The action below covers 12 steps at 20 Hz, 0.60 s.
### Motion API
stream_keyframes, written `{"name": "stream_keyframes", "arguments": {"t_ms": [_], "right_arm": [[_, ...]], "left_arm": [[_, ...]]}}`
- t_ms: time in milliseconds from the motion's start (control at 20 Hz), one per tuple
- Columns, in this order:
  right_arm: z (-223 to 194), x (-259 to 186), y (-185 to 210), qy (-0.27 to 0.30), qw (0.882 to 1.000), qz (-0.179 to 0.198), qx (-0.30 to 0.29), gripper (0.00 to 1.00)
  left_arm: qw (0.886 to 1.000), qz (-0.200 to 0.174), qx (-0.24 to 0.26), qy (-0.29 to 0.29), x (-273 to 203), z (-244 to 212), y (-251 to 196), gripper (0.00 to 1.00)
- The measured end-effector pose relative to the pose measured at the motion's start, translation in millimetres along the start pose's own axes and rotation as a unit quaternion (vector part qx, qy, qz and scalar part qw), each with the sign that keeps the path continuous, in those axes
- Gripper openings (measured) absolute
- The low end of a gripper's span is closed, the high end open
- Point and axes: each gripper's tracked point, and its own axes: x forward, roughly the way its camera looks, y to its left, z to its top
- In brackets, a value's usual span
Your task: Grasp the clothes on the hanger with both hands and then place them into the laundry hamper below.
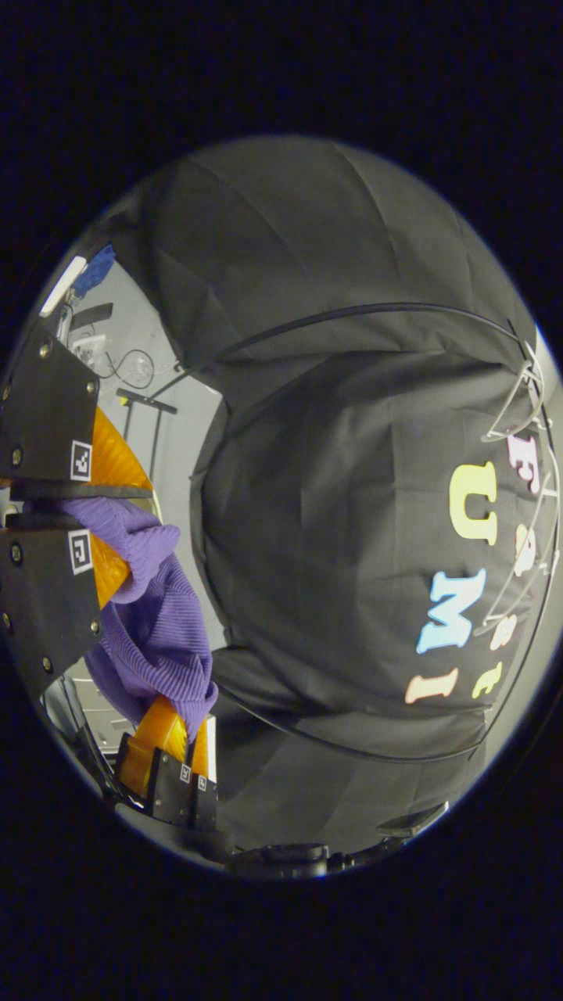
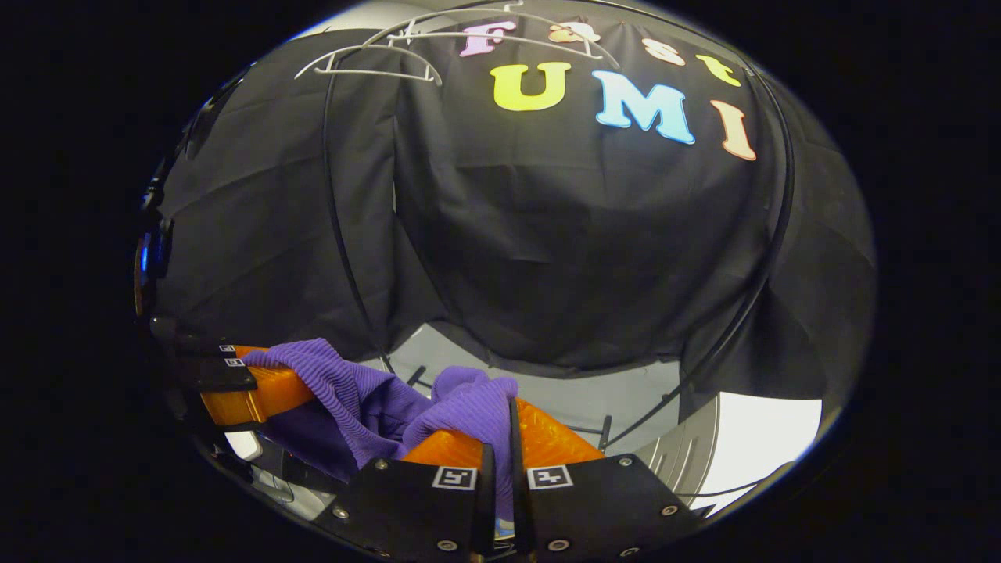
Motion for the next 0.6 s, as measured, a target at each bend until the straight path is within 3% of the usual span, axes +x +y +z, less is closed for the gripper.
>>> {"name": "stream_keyframes", "arguments": {"t_ms": [100,350,500,550,600], "right_arm": [[-22,7,-1,0.031,0.999,-0.002,-0.008,0.10],[-64,6,2,0.087,0.996,-0.005,-0.012,0.13],[-76,0,4,0.100,0.995,-0.007,-0.016,0.52],[-73,-3,3,0.095,0.995,-0.010,-0.018,0.63],[-68,-5,1,0.088,0.996,-0.019,-0.023,0.85]], "left_arm": [[1.000,0.009,0.009,0.026,11,-26,6,0.09],[0.997,0.014,0.000,0.074,16,-69,-1,0.12],[0.997,0.023,-0.007,0.080,12,-68,5,0.70],[0.997,0.024,-0.008,0.070,14,-64,10,0.79],[0.998,0.025,-0.007,0.062,14,-60,13,0.87]]}}
